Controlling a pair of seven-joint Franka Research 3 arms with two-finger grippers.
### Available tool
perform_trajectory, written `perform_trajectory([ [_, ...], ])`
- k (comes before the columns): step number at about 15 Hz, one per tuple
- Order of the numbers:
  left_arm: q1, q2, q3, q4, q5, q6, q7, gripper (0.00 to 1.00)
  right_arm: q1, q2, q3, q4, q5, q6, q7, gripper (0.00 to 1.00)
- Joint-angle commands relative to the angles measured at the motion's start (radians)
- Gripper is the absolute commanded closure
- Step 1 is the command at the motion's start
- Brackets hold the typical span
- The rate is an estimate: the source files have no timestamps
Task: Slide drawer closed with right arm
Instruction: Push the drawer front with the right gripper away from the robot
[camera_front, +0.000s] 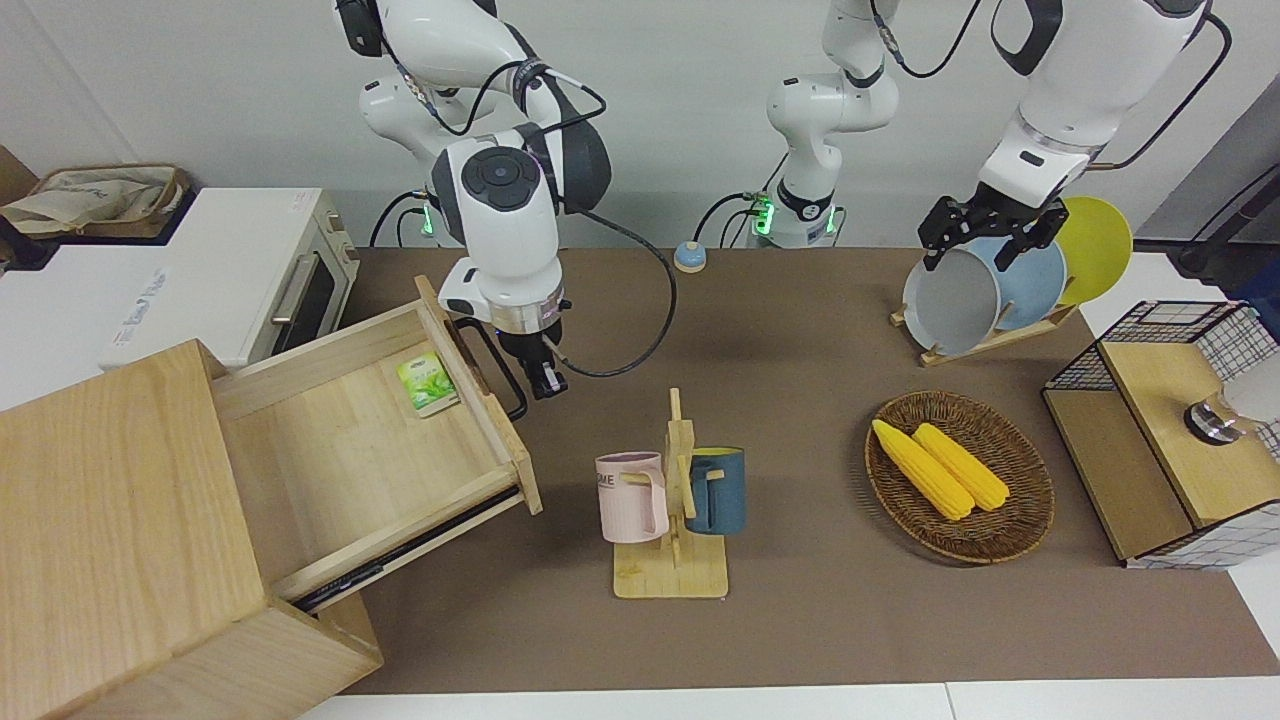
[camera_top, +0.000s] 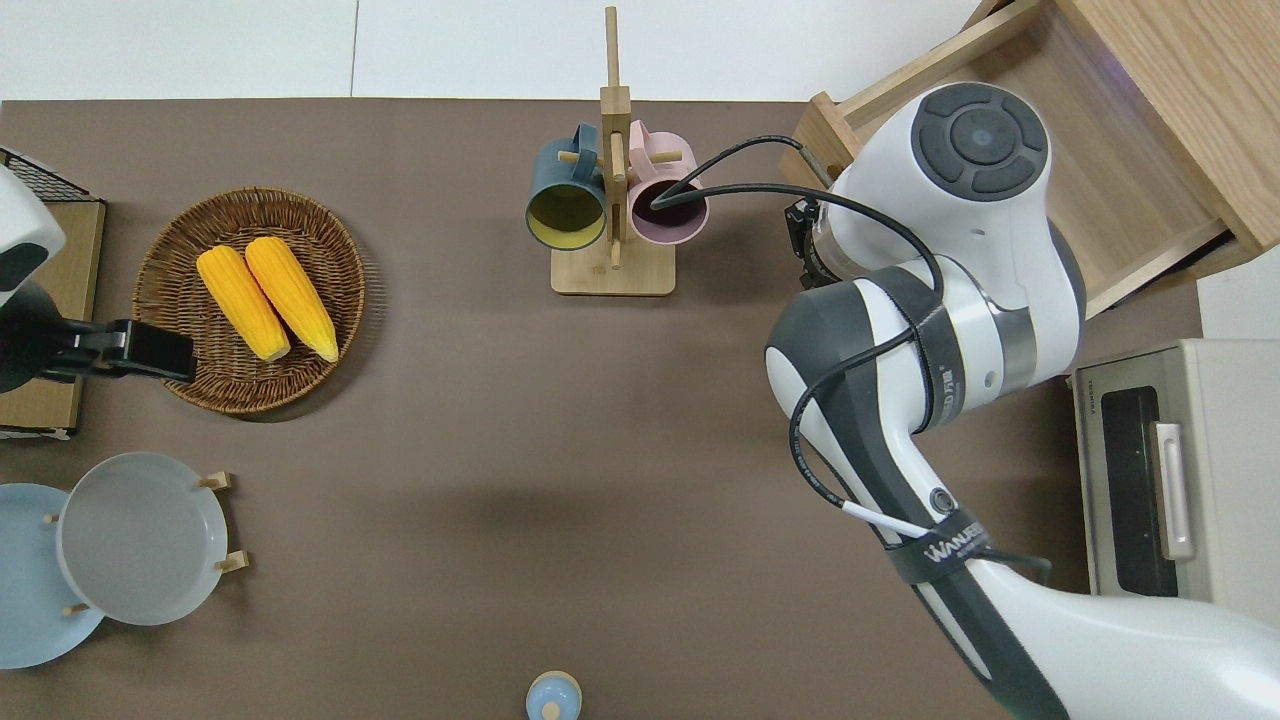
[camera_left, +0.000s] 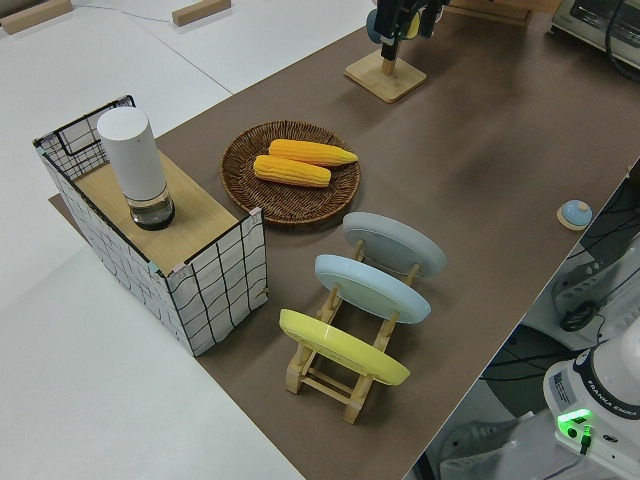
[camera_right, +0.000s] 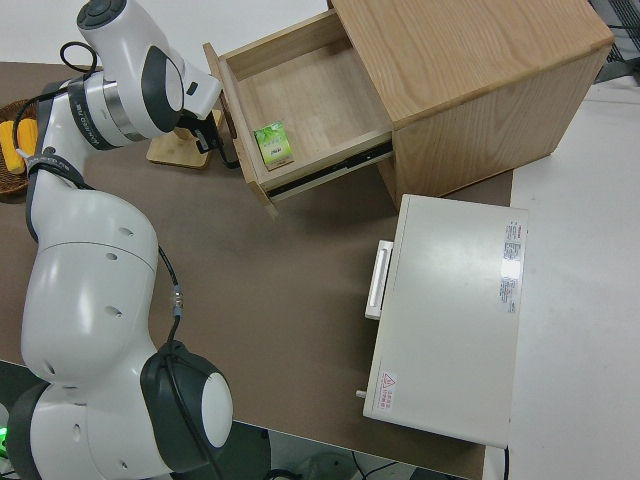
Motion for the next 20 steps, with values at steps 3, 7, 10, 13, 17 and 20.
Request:
perform_trajectory([
  [3,0.004,0.011,-0.006,0.026,0.017,-0.020,0.010,0.01,-0.081,0.015,0.013,-0.010,-0.029,0.073,-0.063,1.000],
  [7,0.004,0.011,-0.006,0.024,0.017,-0.020,0.010,0.01,-0.130,0.022,0.013,-0.003,-0.019,0.096,-0.117,1.000],
  [10,0.004,0.011,-0.006,0.026,0.017,-0.020,0.010,0.01,-0.162,0.033,0.018,0.001,-0.018,0.145,-0.141,1.000],
  [13,0.004,0.011,-0.006,0.026,0.017,-0.020,0.010,0.01,-0.188,0.042,0.024,0.001,-0.019,0.146,-0.206,1.000],
  [17,0.004,0.011,-0.006,0.026,0.017,-0.020,0.010,0.01,-0.226,0.047,0.027,0.005,-0.019,0.162,-0.261,1.000],
  [20,0.004,0.011,-0.006,0.026,0.017,-0.020,0.010,0.01,-0.252,0.053,0.027,0.025,-0.019,0.169,-0.286,1.000],
])
